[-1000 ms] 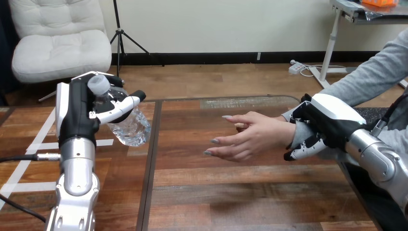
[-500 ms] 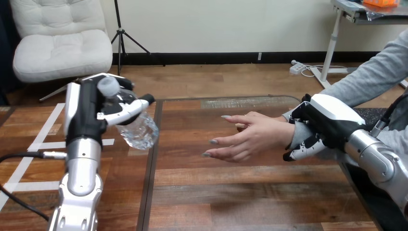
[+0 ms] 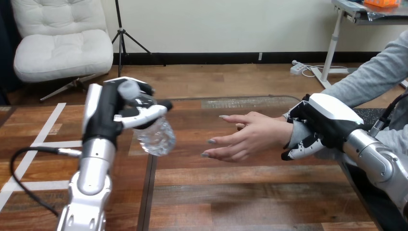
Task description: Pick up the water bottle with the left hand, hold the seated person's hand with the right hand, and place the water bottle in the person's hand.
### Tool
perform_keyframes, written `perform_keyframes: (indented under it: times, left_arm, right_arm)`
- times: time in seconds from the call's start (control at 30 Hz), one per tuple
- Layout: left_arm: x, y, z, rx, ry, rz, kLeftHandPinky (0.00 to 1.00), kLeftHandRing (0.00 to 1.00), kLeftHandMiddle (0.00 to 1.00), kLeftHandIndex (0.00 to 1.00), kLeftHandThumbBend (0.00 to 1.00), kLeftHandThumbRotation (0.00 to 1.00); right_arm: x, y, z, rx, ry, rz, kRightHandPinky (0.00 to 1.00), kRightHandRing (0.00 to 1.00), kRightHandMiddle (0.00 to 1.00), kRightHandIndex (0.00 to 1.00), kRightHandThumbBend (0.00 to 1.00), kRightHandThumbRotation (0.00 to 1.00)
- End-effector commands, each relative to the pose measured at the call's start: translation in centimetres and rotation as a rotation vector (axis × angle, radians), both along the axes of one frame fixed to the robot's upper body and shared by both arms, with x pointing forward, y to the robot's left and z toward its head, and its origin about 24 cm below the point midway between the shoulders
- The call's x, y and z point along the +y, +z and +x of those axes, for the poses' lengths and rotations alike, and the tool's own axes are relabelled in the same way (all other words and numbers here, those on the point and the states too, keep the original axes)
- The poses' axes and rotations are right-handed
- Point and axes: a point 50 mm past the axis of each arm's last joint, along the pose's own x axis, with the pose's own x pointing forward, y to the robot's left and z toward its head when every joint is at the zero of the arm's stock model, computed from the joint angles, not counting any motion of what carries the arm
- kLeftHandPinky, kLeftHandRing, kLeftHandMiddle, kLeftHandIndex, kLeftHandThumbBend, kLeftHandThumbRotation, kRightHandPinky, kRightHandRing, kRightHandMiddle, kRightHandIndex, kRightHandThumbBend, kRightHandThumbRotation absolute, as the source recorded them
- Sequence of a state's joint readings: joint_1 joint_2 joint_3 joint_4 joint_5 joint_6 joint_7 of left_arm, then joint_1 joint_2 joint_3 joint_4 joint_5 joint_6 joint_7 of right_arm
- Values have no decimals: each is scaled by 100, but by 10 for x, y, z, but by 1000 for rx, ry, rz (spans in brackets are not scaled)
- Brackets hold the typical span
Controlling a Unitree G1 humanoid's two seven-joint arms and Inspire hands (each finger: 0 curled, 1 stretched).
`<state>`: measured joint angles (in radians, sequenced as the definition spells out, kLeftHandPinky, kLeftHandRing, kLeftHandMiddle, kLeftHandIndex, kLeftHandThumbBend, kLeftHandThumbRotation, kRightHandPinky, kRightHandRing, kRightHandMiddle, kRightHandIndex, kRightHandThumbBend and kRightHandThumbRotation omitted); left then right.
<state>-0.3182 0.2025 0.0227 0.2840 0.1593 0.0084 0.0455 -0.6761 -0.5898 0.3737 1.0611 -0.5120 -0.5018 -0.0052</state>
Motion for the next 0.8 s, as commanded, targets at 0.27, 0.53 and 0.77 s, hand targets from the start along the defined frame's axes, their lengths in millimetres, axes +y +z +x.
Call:
perform_keyframes:
  times: [0.27,0.53,0.77]
  left_arm:
    - [-32,37,23,-118,-150,-2,35,41,45,44,70,0]
    - [-46,38,28,-111,-209,0,35,41,44,44,71,0]
    - [-55,39,31,-117,-245,10,35,41,44,43,72,0]
  right_arm:
    - [10,16,9,-73,6,62,22,27,33,36,75,0]
    - [11,16,9,-62,5,58,24,28,34,36,74,0]
    - [12,15,7,-66,16,72,24,29,34,36,75,0]
